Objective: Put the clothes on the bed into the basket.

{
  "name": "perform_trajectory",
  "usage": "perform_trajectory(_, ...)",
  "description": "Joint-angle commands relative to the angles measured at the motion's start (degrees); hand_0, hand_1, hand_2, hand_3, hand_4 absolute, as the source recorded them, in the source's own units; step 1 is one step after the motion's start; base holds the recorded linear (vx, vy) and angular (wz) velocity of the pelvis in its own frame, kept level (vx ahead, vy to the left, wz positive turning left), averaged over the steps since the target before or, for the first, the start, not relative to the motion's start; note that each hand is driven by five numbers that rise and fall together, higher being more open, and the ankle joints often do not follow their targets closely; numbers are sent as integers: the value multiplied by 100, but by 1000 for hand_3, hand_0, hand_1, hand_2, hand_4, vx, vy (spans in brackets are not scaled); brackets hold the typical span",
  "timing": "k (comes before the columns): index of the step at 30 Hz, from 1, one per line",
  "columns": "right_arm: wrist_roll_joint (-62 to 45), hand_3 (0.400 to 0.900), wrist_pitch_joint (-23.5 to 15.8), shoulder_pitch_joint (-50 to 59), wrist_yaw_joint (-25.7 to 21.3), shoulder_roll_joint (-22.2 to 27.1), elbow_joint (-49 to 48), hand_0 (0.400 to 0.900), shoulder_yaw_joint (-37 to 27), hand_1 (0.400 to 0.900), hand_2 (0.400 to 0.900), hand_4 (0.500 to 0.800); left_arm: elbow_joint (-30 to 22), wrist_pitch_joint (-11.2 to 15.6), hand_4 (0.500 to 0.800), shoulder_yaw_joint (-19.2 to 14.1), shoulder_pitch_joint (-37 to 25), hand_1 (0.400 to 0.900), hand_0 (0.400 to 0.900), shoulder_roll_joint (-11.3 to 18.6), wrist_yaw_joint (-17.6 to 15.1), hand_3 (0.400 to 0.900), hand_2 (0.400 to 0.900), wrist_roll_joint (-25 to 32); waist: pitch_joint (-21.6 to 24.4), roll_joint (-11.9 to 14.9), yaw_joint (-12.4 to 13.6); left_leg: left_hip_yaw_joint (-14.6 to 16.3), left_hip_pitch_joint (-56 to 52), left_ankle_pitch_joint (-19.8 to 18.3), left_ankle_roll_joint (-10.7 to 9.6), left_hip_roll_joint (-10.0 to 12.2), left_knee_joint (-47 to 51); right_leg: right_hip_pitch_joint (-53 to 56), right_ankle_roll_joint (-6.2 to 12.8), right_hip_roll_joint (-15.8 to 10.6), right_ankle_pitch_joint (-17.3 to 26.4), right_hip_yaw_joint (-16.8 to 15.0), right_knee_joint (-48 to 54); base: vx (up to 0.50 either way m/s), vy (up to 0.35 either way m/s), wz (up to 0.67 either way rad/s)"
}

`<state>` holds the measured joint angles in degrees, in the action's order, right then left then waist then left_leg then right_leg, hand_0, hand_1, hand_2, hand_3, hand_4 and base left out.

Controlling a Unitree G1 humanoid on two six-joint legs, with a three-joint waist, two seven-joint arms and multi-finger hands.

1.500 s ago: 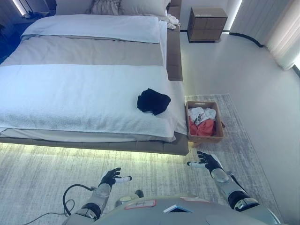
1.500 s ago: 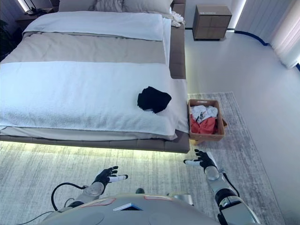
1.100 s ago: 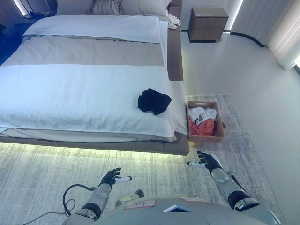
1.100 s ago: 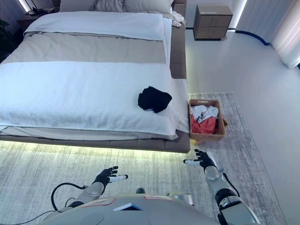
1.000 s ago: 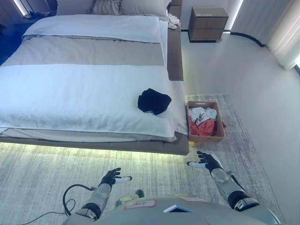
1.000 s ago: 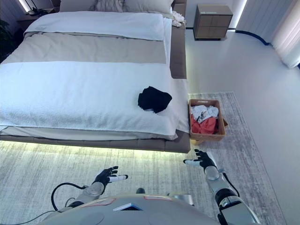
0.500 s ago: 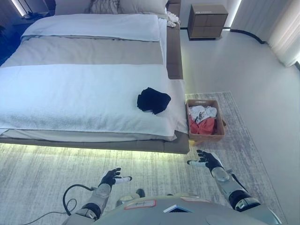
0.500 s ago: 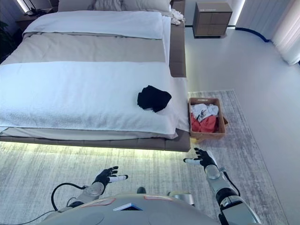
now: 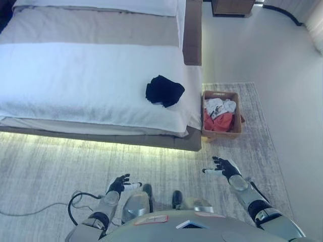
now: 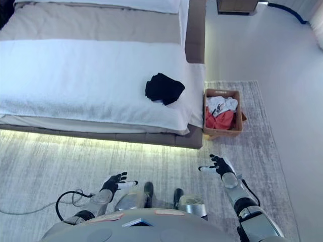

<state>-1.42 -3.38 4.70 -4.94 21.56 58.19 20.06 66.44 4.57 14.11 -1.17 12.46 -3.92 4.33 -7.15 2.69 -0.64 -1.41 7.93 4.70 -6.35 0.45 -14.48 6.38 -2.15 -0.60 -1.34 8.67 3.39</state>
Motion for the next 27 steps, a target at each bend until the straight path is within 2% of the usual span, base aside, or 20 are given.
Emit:
perform_trajectory(1,-75,900,-397,219,-271,434,-528,900,-17,900,900,800,-255,240,800,41,-258,900,900,99,-209,900,900,335,134,92,-23,165,650,-339,205,176,-155,-156,278,-56,-349,-288,-254,102,-4,9)
perform_trajectory(6,-152,900,-431,429,-375,400,-476,900,98,900,900,800,-134,273,800,-5,-386,900,900,69,-424,900,900,543,84,12,102,84,1005,414,134,365,1566,-9,404,40,-391,-375,-109,211,77,-19)
perform_trajectory(7,-149,900,-449,548,-417,382,-486,900,148,900,900,800,-43,284,800,-44,-418,900,900,33,-475,900,900,620,103,-52,131,79,1280,551,-9,452,1948,112,446,67,-469,-508,-56,357,201,-47)
perform_trajectory(8,-147,900,-463,599,-415,366,-509,900,173,900,900,800,-47,290,800,-66,-411,900,900,24,-503,900,900,635,120,-82,131,219,1404,600,-81,542,1948,233,467,65,-507,-584,-12,283,158,-38)
perform_trajectory(9,-147,900,-463,599,-415,365,-509,900,174,900,900,800,-47,290,800,-66,-411,900,900,25,-503,900,900,635,118,-78,139,228,1398,597,-81,542,1948,236,467,60,-505,-592,-9,371,232,-60)
perform_trajectory(10,-137,900,-455,653,-387,338,-662,900,223,900,900,800,-42,281,800,-132,-374,900,900,29,-517,900,900,671,165,-91,203,588,1315,750,-102,691,1948,501,524,-21,-588,-763,37,266,170,-49)
perform_trajectory(12,-123,900,-455,697,-363,327,-765,900,262,900,900,800,-29,280,800,-183,-360,900,900,43,-536,900,900,675,229,-99,265,649,1192,860,-75,715,1948,628,568,-96,-658,-818,23,391,272,-53)
perform_trajectory(14,-126,900,-462,618,-336,269,-873,900,241,900,900,800,10,279,800,-245,-350,900,900,92,-563,900,900,697,394,-45,283,939,1058,1021,25,604,1888,876,706,-367,-817,-749,-110,655,433,-24)
perform_trajectory(15,-138,900,-439,545,-331,123,-828,900,256,900,900,800,60,253,800,-226,-376,900,900,175,-537,900,900,655,565,88,317,977,939,940,147,494,1796,732,794,-592,-753,-727,-570,721,415,-4)
perform_trajectory(16,-161,900,-444,520,-330,36,-834,900,258,900,900,800,16,239,800,-188,-397,900,900,254,-525,900,900,573,646,191,313,1039,881,831,241,389,1772,602,858,-687,-602,-735,-963,495,267,-2)
perform_trajectory(17,-161,900,-444,520,-330,37,-834,900,258,900,900,800,16,239,800,-188,-397,900,900,253,-525,900,900,573,658,181,315,1037,898,833,239,401,1768,584,855,-675,-597,-739,-966,308,192,11)
perform_trajectory(19,-143,900,-432,517,-299,-23,-895,900,323,900,900,800,-102,204,800,-120,-468,900,900,427,-452,900,900,501,689,322,338,1062,802,533,515,202,1633,54,954,-874,86,-785,-2175,299,259,5)
perform_trajectory(20,-175,900,-451,537,-311,-88,-923,900,318,900,900,800,-187,205,800,-110,-525,900,900,546,-443,900,900,478,634,369,330,1051,768,385,663,83,1548,-313,940,-905,643,-847,-3066,224,285,5)
perform_trajectory(22,-171,900,-446,615,-353,-150,-933,900,382,900,900,800,-165,194,800,-78,-664,900,900,606,-473,900,900,494,440,326,252,1004,565,256,787,-12,1591,-908,863,-887,868,-721,-3896,171,262,24)
perform_trajectory(25,-50,900,-439,723,-458,-142,-1145,900,444,900,900,800,-97,172,800,-113,-819,900,900,696,-567,900,900,524,343,292,192,882,241,131,855,-130,1819,-1309,770,-856,753,-604,-4127,239,172,22)
perform_trajectory(27,114,900,-423,980,-634,-61,-1347,900,542,900,900,800,48,170,800,-124,-1015,900,900,719,-619,900,900,614,89,190,136,745,-97,1,829,-125,1939,-1860,595,-830,75,-231,-3535,291,96,12)
